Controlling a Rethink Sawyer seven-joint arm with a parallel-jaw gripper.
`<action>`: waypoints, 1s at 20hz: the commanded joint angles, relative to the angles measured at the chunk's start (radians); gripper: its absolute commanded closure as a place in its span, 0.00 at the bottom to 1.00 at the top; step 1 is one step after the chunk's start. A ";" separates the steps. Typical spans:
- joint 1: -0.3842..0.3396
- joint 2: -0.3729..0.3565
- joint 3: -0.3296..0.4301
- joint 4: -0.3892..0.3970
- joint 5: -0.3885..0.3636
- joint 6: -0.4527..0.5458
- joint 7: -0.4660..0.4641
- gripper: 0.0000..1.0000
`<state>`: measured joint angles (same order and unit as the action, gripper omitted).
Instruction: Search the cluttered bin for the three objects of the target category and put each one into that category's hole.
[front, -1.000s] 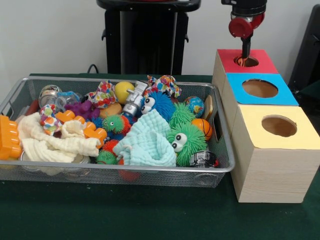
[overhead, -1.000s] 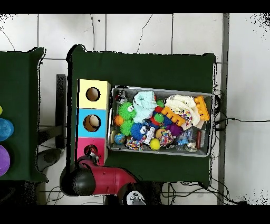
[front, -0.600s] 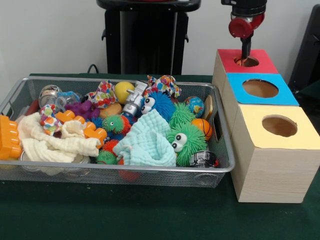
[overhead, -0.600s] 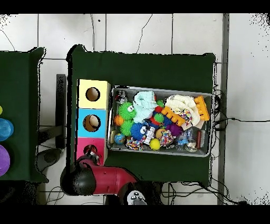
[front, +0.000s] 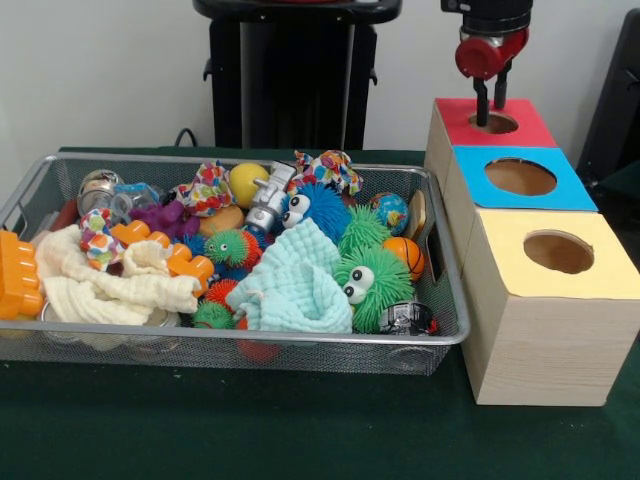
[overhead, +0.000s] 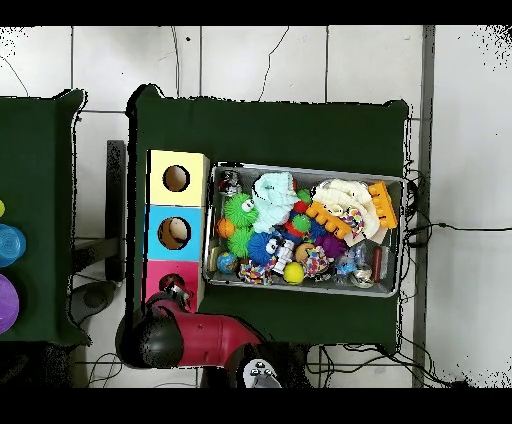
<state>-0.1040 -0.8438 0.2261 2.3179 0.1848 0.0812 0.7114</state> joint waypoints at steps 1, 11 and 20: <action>-0.017 0.051 0.084 -0.059 0.069 -0.004 0.332 0.00; 0.004 -0.047 -0.040 -0.101 0.029 0.128 0.256 0.00; -0.005 -0.120 -0.120 -0.139 0.010 0.214 0.236 0.00</action>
<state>-0.0794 -0.9260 0.1430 2.3065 0.1846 0.1947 0.7155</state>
